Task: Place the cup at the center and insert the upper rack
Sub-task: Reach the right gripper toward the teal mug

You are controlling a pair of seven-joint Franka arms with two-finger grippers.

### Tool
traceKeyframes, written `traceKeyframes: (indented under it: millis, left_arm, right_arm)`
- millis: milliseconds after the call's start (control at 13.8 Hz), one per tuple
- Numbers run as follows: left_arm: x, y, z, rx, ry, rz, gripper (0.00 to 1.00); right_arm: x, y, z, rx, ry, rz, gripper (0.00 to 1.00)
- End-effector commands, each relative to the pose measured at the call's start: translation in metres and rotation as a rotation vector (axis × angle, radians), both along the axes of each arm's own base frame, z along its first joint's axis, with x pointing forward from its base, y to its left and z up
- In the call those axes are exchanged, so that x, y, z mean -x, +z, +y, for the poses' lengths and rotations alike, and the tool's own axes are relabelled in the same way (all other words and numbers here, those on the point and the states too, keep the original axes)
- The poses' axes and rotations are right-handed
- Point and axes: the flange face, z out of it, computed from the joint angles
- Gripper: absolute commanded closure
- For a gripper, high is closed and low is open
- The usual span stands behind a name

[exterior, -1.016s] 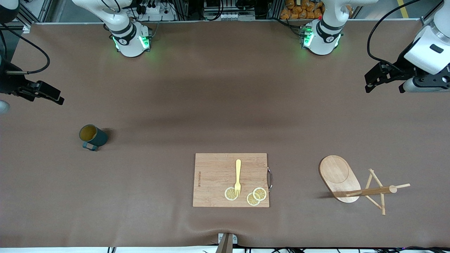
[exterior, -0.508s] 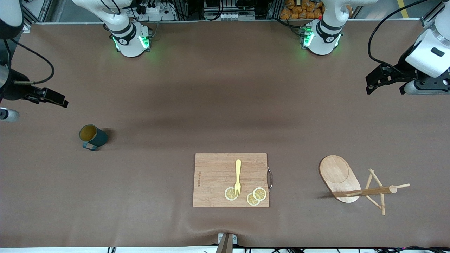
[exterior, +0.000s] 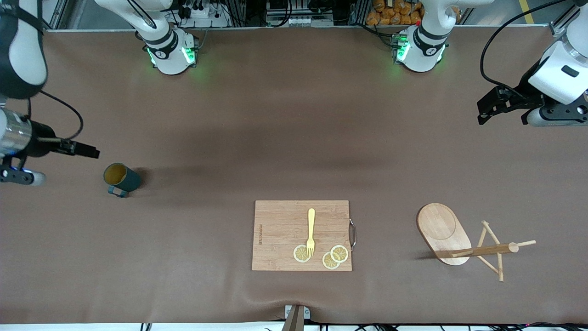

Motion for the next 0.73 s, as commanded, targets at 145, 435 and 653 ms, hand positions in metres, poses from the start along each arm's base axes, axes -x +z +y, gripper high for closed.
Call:
traceKeyframes:
  millis: [145, 435, 653]
  left_arm:
    - [-0.015, -0.020, -0.001, 0.001, 0.002, 0.044, 0.00]
    - [-0.032, -0.059, 0.000, -0.015, 0.003, 0.116, 0.00]
    - [-0.035, -0.083, 0.000, -0.025, 0.005, 0.190, 0.00]
  right_arm:
    - [0.002, -0.064, 0.000, 0.006, 0.010, 0.045, 0.00]
    - [0.008, -0.114, -0.012, 0.020, 0.043, 0.056, 0.00]
    - [0.016, -0.160, -0.019, 0.021, 0.031, 0.042, 0.00]
